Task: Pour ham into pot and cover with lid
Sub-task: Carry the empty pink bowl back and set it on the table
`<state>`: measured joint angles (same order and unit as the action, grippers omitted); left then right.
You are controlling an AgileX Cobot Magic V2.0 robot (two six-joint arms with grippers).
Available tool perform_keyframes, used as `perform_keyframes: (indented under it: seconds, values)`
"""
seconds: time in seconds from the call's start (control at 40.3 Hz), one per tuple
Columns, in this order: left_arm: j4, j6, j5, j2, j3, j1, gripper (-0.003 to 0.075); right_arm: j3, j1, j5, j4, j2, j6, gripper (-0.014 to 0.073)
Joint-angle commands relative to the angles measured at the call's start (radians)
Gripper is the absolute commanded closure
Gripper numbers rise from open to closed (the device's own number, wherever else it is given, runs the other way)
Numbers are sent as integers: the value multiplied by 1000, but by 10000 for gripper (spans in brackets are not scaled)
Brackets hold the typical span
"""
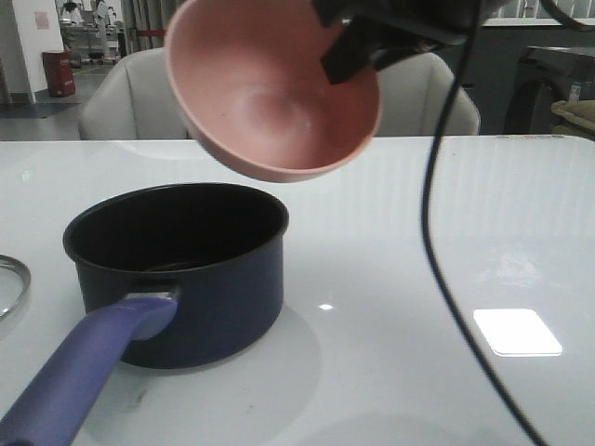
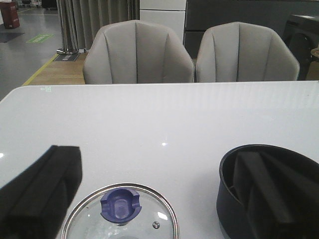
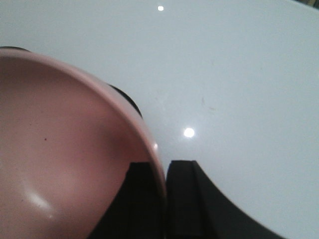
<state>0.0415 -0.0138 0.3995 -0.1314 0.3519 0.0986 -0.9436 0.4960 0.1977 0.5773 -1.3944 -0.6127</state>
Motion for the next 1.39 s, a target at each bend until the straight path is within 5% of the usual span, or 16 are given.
perform_keyframes:
  seconds: [0.0,0.372,0.768,1.041,1.363]
  values:
    - [6,-5,-70,-11,30,8,83,-27,-89,64,20,42,-3,456]
    - [6,-5,-70,-11,30,8,83,-27,-340,238,-44,40,134,456]
    - [6,-5,-70,-11,30,8,83,-52,-390,392,-400,26,408,456]
    - [6,-5,-70,-11,30,8,83,-176,-494,642,-409,-105,516,456]
    - [6,-5,-72,-11,30,8,83,-216,-542,631,-413,-214,500,441]
